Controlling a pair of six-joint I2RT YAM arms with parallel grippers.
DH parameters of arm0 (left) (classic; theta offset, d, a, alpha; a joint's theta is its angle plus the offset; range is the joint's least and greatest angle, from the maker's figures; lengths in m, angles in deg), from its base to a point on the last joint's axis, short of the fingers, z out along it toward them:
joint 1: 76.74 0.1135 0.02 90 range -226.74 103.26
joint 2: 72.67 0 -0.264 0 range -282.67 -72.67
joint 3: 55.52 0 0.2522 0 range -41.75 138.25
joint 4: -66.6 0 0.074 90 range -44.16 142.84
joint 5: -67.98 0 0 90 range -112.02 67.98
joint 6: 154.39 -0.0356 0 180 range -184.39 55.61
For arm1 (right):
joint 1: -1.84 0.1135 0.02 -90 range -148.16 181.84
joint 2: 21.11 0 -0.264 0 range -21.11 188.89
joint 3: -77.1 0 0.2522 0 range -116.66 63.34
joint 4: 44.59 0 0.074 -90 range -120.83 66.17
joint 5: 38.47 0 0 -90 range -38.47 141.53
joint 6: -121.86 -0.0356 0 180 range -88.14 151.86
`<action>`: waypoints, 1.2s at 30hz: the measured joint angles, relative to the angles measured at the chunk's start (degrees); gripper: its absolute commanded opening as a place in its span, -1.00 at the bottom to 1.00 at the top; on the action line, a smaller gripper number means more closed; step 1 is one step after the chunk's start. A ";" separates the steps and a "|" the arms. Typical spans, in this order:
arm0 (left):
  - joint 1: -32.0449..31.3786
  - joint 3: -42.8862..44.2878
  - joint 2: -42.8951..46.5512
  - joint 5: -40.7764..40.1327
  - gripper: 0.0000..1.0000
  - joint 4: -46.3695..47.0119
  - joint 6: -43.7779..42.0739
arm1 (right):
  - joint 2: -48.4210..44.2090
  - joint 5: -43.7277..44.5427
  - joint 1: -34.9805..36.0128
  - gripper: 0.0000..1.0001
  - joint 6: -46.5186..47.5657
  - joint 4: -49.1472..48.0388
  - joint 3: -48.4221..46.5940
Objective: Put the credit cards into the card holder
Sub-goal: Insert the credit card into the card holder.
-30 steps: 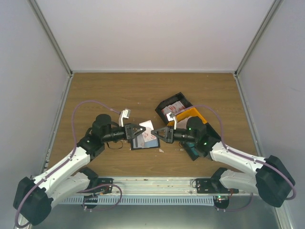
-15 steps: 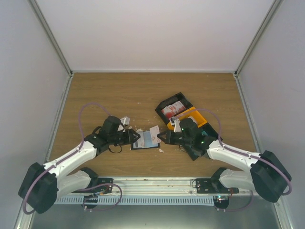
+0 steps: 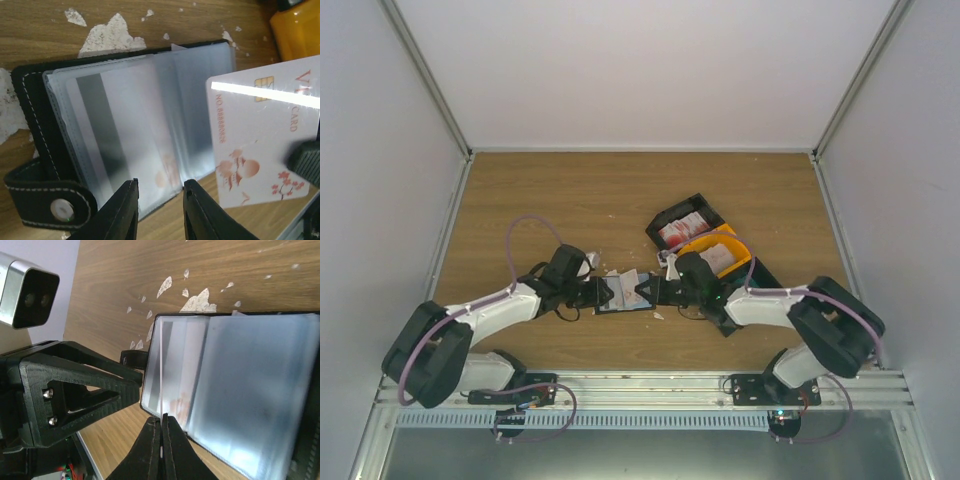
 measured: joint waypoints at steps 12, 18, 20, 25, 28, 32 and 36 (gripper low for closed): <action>0.00 -3.15 -1.73 -7.17 -0.45 2.29 -0.66 | 9.77 0.50 1.88 -0.99 -2.32 -10.64 -0.76; 0.00 -3.87 -0.98 -8.26 -0.44 2.58 -0.52 | 9.94 1.90 1.88 -0.99 -2.51 -10.05 -1.11; 0.00 -3.87 -0.98 -8.44 -0.44 2.56 -0.55 | 10.95 1.92 1.88 -0.99 -2.54 -9.05 -2.25; 0.00 -3.87 -1.01 -8.79 -0.50 2.45 -0.63 | 14.01 1.66 1.88 -0.99 -3.54 -6.80 -5.22; 0.00 -3.87 -1.20 -9.03 -0.61 2.38 -0.79 | 14.93 1.81 1.88 -0.99 -3.96 -5.33 -6.54; 0.00 -3.87 -1.51 -9.53 -0.70 2.19 -0.81 | 15.02 2.54 1.90 -0.99 -4.28 -3.98 -7.13; 0.00 -3.87 -1.55 -9.64 -0.70 2.10 -0.83 | 14.99 3.41 1.97 -0.99 -5.11 -3.21 -7.13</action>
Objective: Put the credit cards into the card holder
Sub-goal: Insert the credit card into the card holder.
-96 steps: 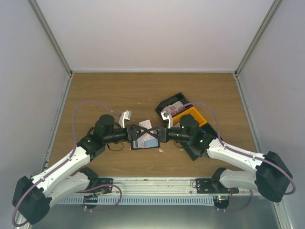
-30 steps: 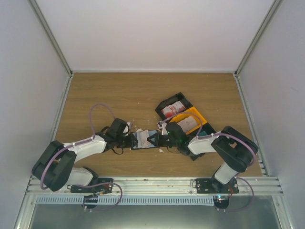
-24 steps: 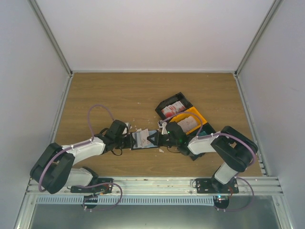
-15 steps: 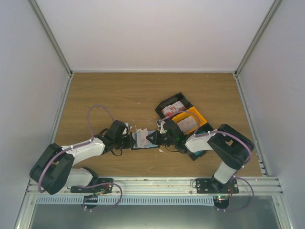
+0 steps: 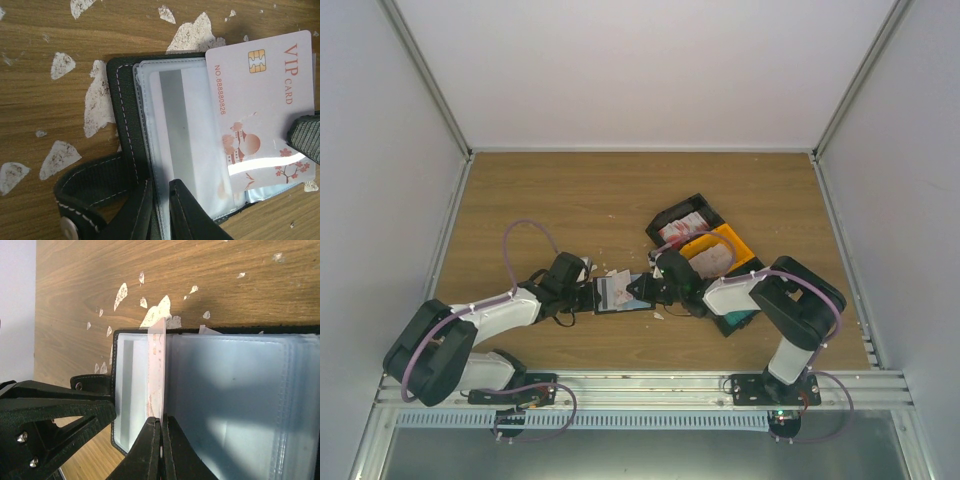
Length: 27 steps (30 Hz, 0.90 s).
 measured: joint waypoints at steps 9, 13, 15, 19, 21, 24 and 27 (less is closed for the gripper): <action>0.00 -0.39 0.22 0.09 -0.69 0.46 0.02 | -0.09 2.25 2.23 -0.99 -2.36 0.46 0.00; 0.00 -1.31 0.79 0.15 -0.68 1.64 0.04 | -0.09 3.98 4.26 -0.99 -4.39 0.04 0.26; 0.00 -1.70 1.03 0.24 -0.67 2.16 0.04 | -0.09 4.59 4.52 -0.99 -5.51 -0.57 0.79; 0.00 -2.25 1.38 0.28 -0.66 2.95 0.04 | -0.11 5.44 4.76 -0.99 -7.08 -1.97 2.05; 0.00 -2.29 1.44 0.28 -0.66 3.02 0.04 | -0.26 5.86 4.83 -0.99 -7.56 -2.23 2.40; 0.00 -2.58 1.62 0.31 -0.65 3.39 0.07 | -0.70 6.03 4.92 -0.99 -7.93 -2.93 3.10; 0.00 -2.80 1.64 0.52 -0.59 3.82 0.07 | -0.33 5.70 4.94 -0.99 -8.22 -4.28 3.50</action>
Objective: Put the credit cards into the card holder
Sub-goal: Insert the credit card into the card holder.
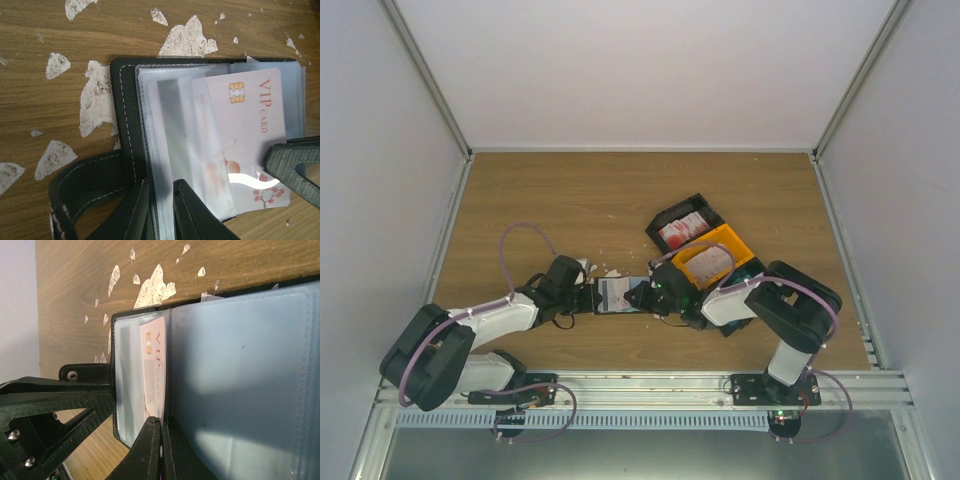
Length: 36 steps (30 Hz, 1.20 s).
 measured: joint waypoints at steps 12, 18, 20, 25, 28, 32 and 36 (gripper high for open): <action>0.02 -0.94 0.44 0.66 -0.56 1.60 0.09 | 6.86 -3.54 0.44 -0.99 -1.20 -5.68 -3.10; 0.02 -1.33 0.70 0.63 -0.56 2.08 0.22 | 7.85 -3.87 0.68 -0.99 -1.66 -5.60 -4.31; 0.02 -1.38 0.74 0.63 -0.56 2.12 0.22 | 7.85 -3.87 0.68 -0.97 -1.70 -5.46 -4.37; 0.02 -1.57 1.27 0.66 -0.55 1.95 0.22 | 7.54 -3.43 0.81 -0.75 -1.51 -5.01 -4.37; 0.02 -1.70 1.97 0.85 -0.54 0.90 0.20 | 5.90 -2.38 1.20 -0.57 -0.85 -2.56 -4.35; 0.00 -1.70 3.43 1.42 -0.51 -1.38 0.17 | 2.29 -0.55 1.79 -0.37 1.01 3.58 -4.33; 0.00 -1.68 3.78 2.40 -0.49 -3.28 0.02 | -0.37 1.49 1.99 -0.36 2.99 9.35 -4.72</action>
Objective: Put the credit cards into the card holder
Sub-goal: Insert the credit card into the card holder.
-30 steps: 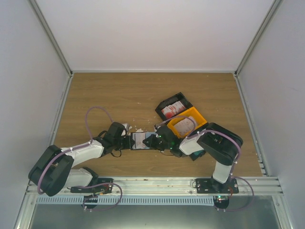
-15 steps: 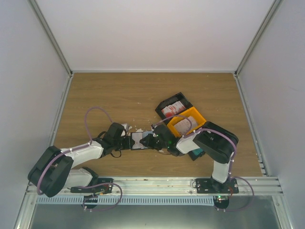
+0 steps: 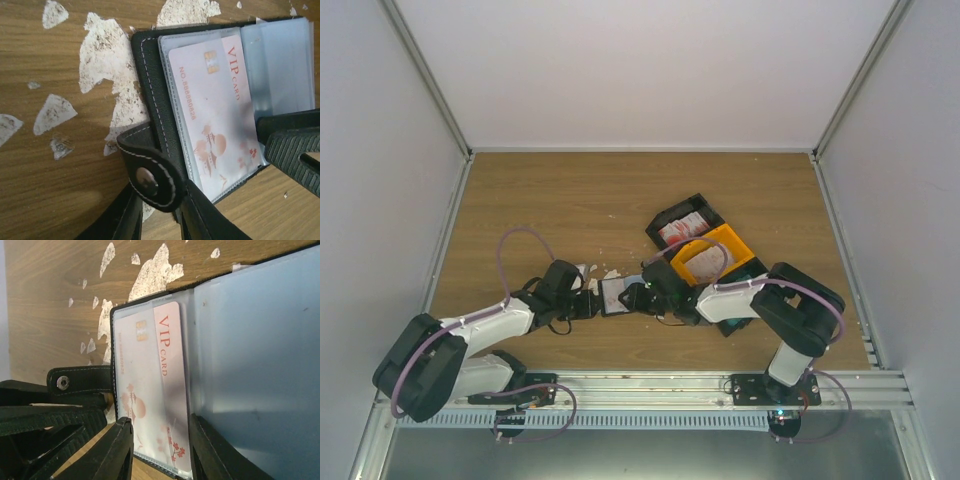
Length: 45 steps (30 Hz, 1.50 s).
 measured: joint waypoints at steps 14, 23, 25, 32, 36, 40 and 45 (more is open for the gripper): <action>0.02 0.35 -0.59 1.68 -0.50 -0.35 -0.07 | 2.67 3.56 1.57 -0.81 6.51 11.30 -7.34; 0.07 0.70 -1.27 2.34 -0.43 -0.07 -0.50 | 2.60 3.72 1.60 -0.61 9.81 12.15 -7.87; 0.07 1.05 -0.87 1.88 -0.34 -1.07 -0.66 | 1.64 4.79 1.84 -0.43 10.64 13.51 -8.02; 0.07 3.89 5.70 -0.39 0.16 -8.24 -1.20 | -11.30 12.98 2.03 -0.04 12.76 24.74 -7.98; 0.07 6.27 11.98 -0.81 0.51 -11.10 -1.60 | -21.22 19.19 2.01 0.16 13.03 32.96 -7.80; 0.07 9.20 19.15 -1.42 0.73 -14.40 -1.33 | -30.34 24.48 2.01 0.35 12.28 41.35 -6.43; 0.07 12.13 25.64 -2.47 0.98 -16.50 -3.06 | -38.16 30.51 1.88 0.56 11.19 51.89 -3.54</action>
